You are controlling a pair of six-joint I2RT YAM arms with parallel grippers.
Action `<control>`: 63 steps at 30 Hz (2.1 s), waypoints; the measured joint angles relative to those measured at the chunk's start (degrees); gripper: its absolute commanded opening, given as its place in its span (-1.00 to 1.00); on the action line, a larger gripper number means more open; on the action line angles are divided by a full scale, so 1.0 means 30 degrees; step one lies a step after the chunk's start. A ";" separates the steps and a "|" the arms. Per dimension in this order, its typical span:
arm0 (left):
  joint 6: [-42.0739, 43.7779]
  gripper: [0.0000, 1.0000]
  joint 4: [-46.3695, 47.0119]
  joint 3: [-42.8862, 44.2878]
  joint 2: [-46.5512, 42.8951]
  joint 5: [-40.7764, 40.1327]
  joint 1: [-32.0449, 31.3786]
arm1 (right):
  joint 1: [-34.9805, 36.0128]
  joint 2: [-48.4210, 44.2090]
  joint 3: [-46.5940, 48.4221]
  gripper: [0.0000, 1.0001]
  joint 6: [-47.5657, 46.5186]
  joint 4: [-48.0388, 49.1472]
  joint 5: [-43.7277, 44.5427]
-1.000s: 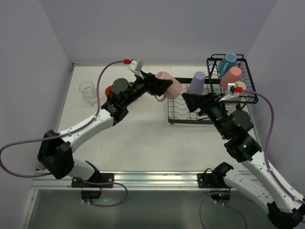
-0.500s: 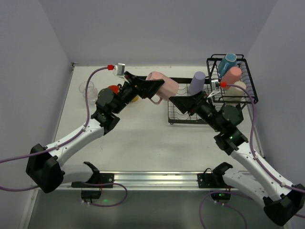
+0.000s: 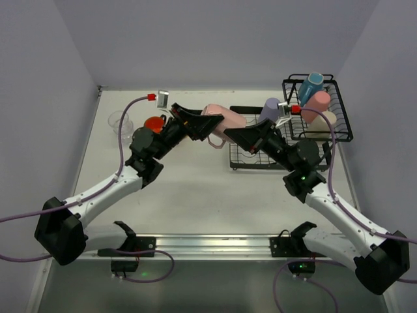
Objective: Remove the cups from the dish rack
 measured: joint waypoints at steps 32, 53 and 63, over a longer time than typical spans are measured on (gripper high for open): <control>1.0316 1.00 -1.9759 0.1741 -0.9289 -1.0418 0.0007 | 0.2310 1.4673 1.9715 -1.00 -1.2407 -2.3365 0.5938; 1.3027 1.00 -2.1500 -0.0707 -0.9675 -1.0783 0.0007 | 0.2237 2.6811 3.0906 -0.92 -1.7376 -2.9368 0.8947; 1.3253 1.00 -2.1413 -0.0750 -0.9668 -1.0739 0.0007 | 0.1807 2.7911 3.1139 -0.79 -1.7529 -2.8633 0.8000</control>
